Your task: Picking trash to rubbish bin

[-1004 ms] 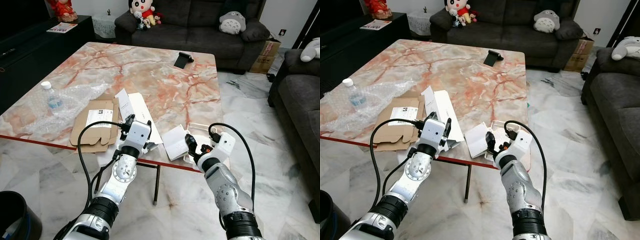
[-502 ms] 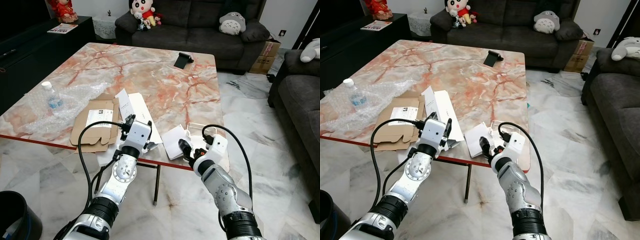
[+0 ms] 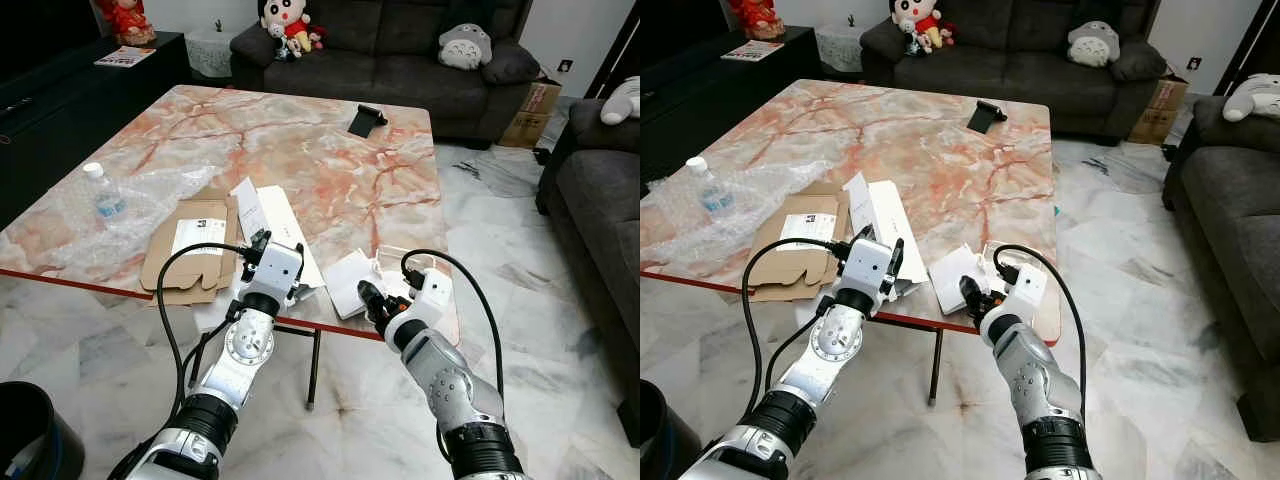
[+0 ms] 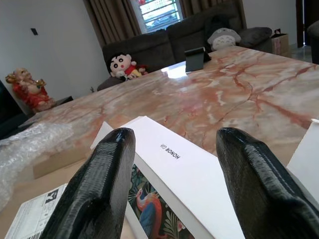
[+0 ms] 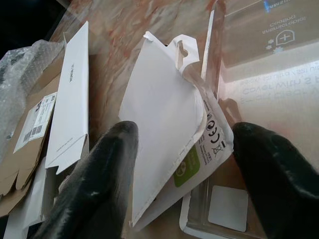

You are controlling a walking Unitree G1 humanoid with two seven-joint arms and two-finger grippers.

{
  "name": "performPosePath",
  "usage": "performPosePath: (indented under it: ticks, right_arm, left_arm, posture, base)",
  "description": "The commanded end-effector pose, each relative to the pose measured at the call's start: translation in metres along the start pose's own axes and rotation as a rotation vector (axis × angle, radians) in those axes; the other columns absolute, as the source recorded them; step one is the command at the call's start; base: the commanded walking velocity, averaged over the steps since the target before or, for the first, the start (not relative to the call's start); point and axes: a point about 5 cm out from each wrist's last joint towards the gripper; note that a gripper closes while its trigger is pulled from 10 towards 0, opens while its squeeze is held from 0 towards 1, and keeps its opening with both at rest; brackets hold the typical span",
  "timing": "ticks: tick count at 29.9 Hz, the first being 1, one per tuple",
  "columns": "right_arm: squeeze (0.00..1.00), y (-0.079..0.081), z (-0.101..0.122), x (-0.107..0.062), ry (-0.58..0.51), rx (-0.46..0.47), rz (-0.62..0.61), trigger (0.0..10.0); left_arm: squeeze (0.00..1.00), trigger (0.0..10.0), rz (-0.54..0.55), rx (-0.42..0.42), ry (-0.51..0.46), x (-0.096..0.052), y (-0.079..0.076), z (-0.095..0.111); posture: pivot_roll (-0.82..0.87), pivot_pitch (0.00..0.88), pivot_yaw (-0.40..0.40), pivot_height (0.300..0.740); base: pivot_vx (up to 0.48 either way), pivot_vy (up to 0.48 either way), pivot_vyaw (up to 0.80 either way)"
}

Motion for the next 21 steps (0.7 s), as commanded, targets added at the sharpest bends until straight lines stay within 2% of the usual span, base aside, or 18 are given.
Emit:
performPosePath:
  ticks: [1, 21]
  right_arm:
    - [0.00, 0.0043, 0.0056, 0.0017, -0.019, -0.012, 0.015, 0.0]
    - [0.00, 0.0041, 0.0058, 0.0026, -0.035, 0.008, 0.043, 0.0]
  left_arm:
    - [0.00, 10.0, -0.010, -0.003, 0.012, 0.0006, -0.0023, -0.0008]
    - [0.00, 10.0, -0.014, 0.002, 0.012, 0.0027, -0.0030, 0.0001]
  posture:
    - [0.05, 0.000, -0.073, 0.740]
    - [0.05, 0.000, -0.076, 0.740]
  base:
    - [0.000, 0.000, 0.00]
    - [0.000, 0.000, 0.00]
Point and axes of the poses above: a point about 5 cm out from each wrist's last joint towards the gripper, its own x axis pointing out of the wrist towards the gripper, its own z axis along the axis of the wrist's last joint, y = z × x, and after that the axes turned 8 degrees about x, right-handed
